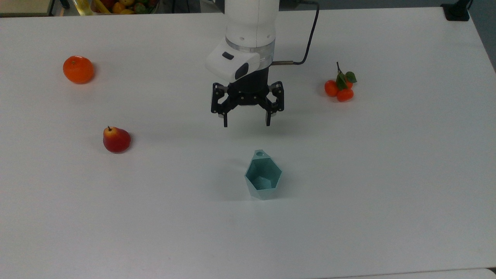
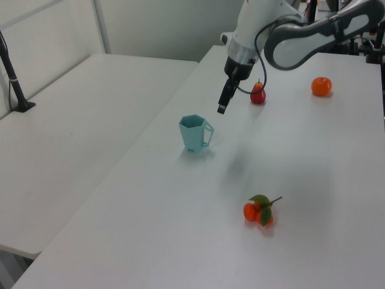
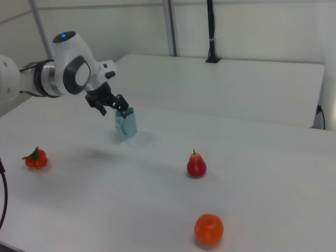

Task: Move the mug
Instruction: 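Close the gripper on the rim of the teal mug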

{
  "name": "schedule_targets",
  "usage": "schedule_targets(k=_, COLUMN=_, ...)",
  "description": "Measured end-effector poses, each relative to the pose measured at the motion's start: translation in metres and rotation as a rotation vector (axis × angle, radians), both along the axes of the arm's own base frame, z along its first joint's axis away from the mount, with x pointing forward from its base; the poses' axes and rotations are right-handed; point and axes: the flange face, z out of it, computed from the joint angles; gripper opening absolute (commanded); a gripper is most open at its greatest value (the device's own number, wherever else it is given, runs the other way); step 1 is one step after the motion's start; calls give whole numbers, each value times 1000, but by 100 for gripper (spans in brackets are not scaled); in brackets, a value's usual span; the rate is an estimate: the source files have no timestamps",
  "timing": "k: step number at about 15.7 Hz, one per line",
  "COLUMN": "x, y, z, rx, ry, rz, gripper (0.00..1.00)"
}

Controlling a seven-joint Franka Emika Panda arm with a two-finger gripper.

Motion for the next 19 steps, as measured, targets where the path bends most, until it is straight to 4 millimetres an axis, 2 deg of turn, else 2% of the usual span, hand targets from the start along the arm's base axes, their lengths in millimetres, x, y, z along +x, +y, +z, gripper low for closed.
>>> schedule_targets(k=5, x=16, y=5, z=-48, rx=13, ry=-38, rz=12, gripper=100)
schedule_targets(k=8, x=19, y=13, z=-73, rx=17, ry=-38, rz=21, gripper=82)
schedule_targets(k=11, x=22, y=23, z=-89, rx=33, ry=-63, rz=20, gripper=48)
schedule_targets(k=12, x=23, y=26, z=-90, rx=39, ry=-73, rz=19, gripper=41)
schedule_targets(k=14, x=23, y=30, z=-90, rx=45, ry=-85, rz=19, gripper=19)
schedule_targets(k=16, x=24, y=30, z=-89, rx=46, ry=-88, rz=18, gripper=12)
schedule_targets(k=19, x=25, y=31, z=-86, rx=49, ry=-96, rz=16, gripper=11)
